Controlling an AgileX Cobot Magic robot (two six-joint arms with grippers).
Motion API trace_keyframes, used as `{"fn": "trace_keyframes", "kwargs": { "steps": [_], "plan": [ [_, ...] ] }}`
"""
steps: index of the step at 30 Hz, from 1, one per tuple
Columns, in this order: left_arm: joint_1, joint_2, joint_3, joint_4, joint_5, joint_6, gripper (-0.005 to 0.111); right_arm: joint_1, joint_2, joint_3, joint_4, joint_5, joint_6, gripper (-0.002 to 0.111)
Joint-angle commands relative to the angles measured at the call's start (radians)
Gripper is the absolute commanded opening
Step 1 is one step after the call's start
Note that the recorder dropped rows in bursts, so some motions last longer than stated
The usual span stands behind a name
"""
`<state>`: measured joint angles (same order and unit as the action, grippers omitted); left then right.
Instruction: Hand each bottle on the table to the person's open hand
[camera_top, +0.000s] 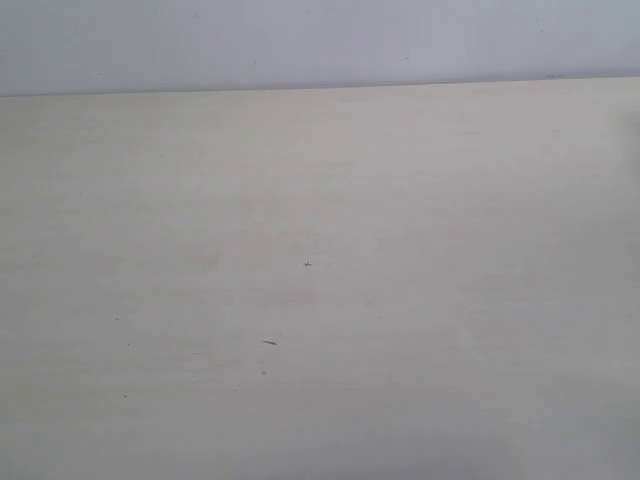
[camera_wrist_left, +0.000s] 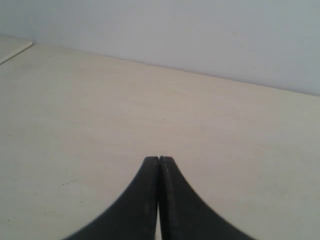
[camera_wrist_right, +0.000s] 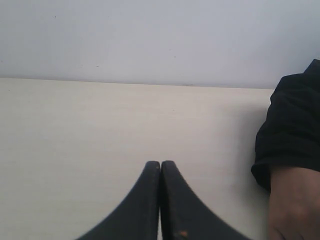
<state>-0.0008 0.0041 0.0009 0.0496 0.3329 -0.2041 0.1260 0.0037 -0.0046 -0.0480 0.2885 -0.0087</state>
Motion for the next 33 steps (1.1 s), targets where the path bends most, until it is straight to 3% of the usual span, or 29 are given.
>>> {"fn": "trace_keyframes", "kwargs": {
  "steps": [1, 18, 21, 24, 27, 33],
  "plan": [
    [0.003, -0.004, -0.001, -0.05, 0.035, 0.05, 0.003, -0.005, -0.004, 0.005, -0.002, -0.006, 0.002, 0.0],
    [-0.003, -0.004, -0.001, -0.05, 0.035, 0.049, 0.003, -0.005, -0.004, 0.005, -0.002, -0.006, 0.002, 0.0],
    [-0.045, -0.004, -0.001, -0.05, 0.035, 0.049, 0.003, -0.005, -0.004, 0.005, -0.002, -0.006, 0.002, 0.0],
    [-0.145, -0.004, -0.001, -0.05, 0.035, 0.049, 0.003, -0.005, -0.004, 0.005, -0.002, -0.006, 0.002, 0.0],
    [-0.202, -0.004, -0.001, -0.05, 0.035, 0.046, 0.003, -0.005, -0.004, 0.005, -0.002, -0.006, 0.002, 0.0],
    [-0.22, -0.004, -0.001, -0.05, 0.035, 0.048, 0.003, -0.005, -0.004, 0.005, -0.002, -0.006, 0.002, 0.0]
  ]
}}
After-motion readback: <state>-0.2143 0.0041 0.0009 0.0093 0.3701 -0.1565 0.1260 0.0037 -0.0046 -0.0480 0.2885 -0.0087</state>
